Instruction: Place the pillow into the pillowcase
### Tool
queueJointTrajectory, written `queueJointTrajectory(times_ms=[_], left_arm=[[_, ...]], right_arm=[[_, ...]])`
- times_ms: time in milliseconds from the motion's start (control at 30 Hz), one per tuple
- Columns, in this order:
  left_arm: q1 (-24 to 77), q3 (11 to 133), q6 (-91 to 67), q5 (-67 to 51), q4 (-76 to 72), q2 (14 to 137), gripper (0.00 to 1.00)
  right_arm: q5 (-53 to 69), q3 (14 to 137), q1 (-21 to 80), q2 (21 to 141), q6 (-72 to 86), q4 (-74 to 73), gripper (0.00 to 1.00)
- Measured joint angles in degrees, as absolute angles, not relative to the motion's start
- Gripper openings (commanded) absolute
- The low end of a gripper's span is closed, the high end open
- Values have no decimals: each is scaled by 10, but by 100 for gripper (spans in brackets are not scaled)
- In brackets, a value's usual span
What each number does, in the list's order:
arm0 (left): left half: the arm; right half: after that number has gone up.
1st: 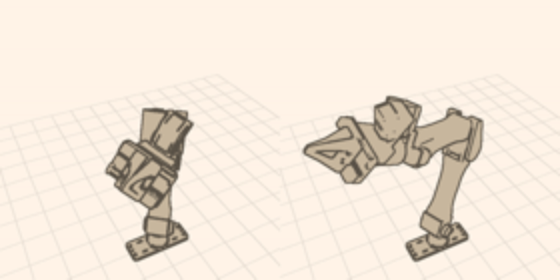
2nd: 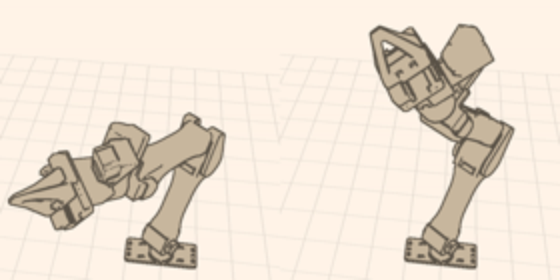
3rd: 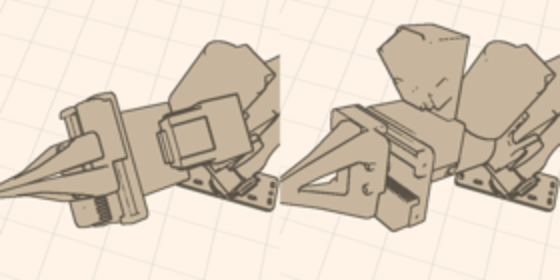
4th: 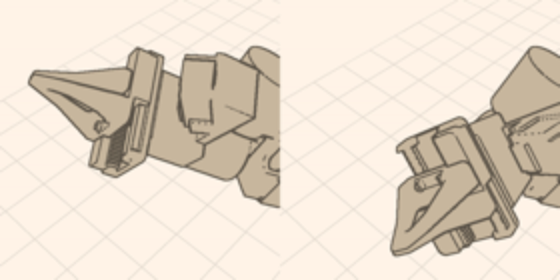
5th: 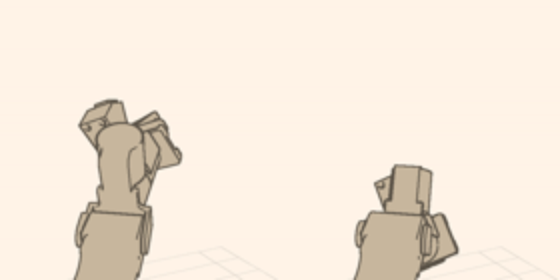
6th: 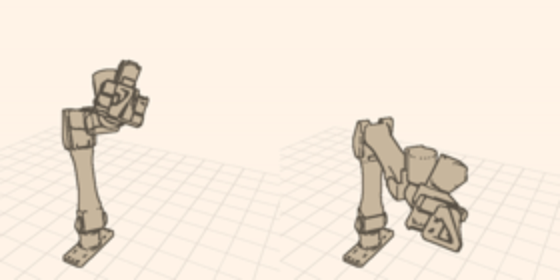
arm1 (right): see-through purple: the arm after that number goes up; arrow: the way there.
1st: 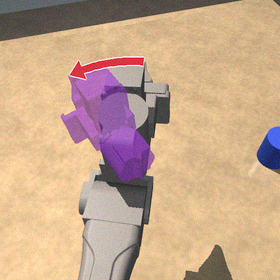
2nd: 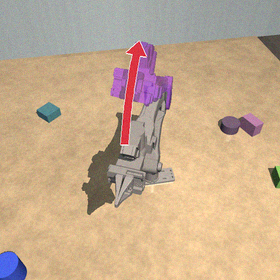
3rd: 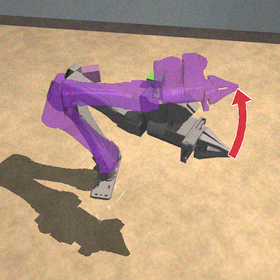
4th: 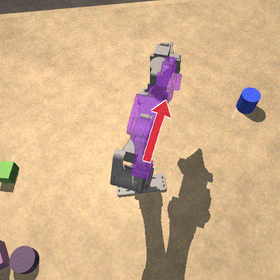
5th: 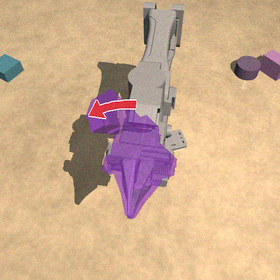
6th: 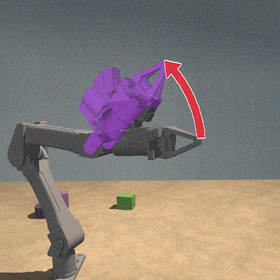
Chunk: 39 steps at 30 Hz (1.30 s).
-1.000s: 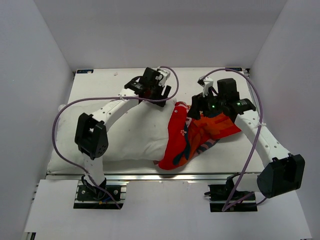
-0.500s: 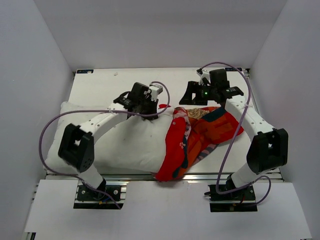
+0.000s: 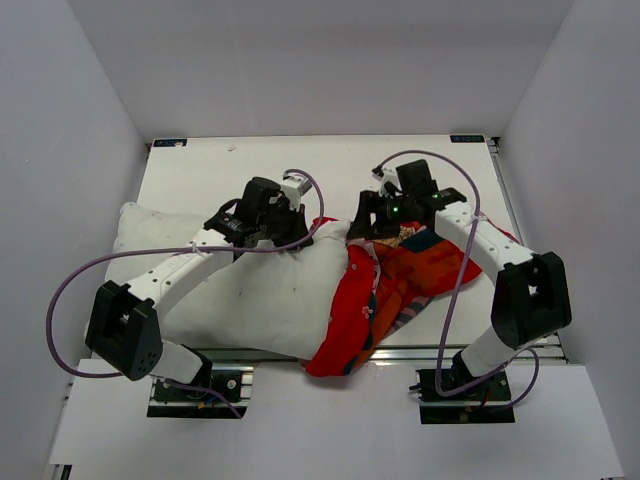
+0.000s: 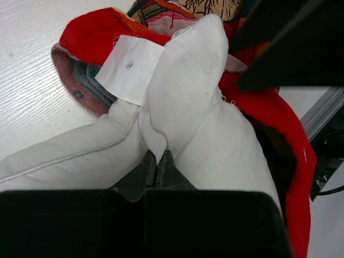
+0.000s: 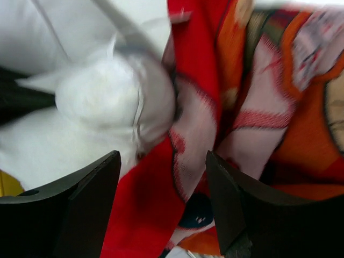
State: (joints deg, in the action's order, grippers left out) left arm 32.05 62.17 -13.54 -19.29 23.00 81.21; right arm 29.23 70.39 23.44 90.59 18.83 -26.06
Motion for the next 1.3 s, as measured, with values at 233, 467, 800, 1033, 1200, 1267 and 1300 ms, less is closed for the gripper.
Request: queueJointTrajectory(times_ms=[233,467,800,1033,1200,1267,1300], left_arm=[[321,617,-140,-195,221,812,0],[321,616,-142,-198,218,812,0],[319,579,-147,-220,185,798,0],[312,555,-149,-221,163,768,0],[312,550,-152,-225,151,767,0],[312,551,-153,-229,144,773,0],[312,553,-154,-232,142,780,0]], right_arm=[[290,639,260,859,189,-291,67],[266,620,281,850,174,-297,32],[242,747,270,931,168,-287,0],[243,886,237,964,202,-279,0],[256,892,237,970,235,-264,0],[261,891,243,976,242,-259,0],[263,891,253,977,246,-255,0]])
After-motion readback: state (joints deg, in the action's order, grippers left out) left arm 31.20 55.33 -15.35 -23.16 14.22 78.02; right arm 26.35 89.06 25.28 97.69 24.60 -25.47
